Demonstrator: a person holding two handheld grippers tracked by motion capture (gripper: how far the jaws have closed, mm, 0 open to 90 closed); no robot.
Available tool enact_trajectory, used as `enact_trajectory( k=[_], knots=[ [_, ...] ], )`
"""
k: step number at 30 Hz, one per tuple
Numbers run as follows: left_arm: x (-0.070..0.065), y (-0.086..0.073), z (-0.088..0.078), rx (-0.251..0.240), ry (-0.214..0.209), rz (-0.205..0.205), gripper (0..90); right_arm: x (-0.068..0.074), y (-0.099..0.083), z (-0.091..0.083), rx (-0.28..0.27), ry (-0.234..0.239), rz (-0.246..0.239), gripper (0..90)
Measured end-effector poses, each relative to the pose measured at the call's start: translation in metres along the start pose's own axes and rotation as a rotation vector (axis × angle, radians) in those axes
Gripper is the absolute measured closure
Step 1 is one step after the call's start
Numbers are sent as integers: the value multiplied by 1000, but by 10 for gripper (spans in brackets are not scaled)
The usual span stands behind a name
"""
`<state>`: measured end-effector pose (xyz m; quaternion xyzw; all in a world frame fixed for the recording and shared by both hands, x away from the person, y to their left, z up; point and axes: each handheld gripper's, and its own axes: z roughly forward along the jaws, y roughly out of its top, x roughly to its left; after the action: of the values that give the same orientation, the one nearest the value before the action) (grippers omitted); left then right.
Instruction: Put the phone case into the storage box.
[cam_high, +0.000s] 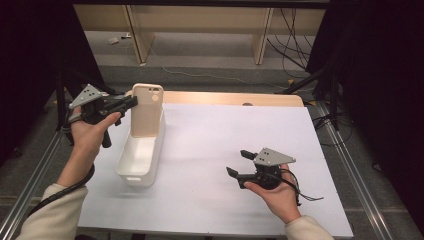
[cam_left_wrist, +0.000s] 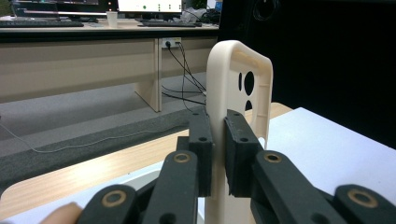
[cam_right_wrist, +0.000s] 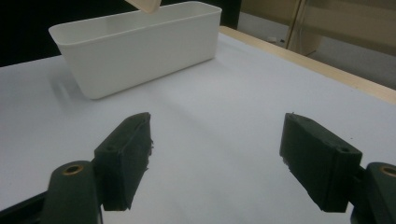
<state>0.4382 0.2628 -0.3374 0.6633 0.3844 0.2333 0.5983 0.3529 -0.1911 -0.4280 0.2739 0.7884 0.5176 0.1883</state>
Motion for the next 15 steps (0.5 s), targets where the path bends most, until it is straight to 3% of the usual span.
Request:
enact_trajectory(
  k=[3,15],
  knots=[
    [1,0,1,1,1,4,824,0,-1,0,-17,-11,0,261],
    [6,-1,5,3,11,23,824,1,-2,-5,3,-2,15,261]
  ],
)
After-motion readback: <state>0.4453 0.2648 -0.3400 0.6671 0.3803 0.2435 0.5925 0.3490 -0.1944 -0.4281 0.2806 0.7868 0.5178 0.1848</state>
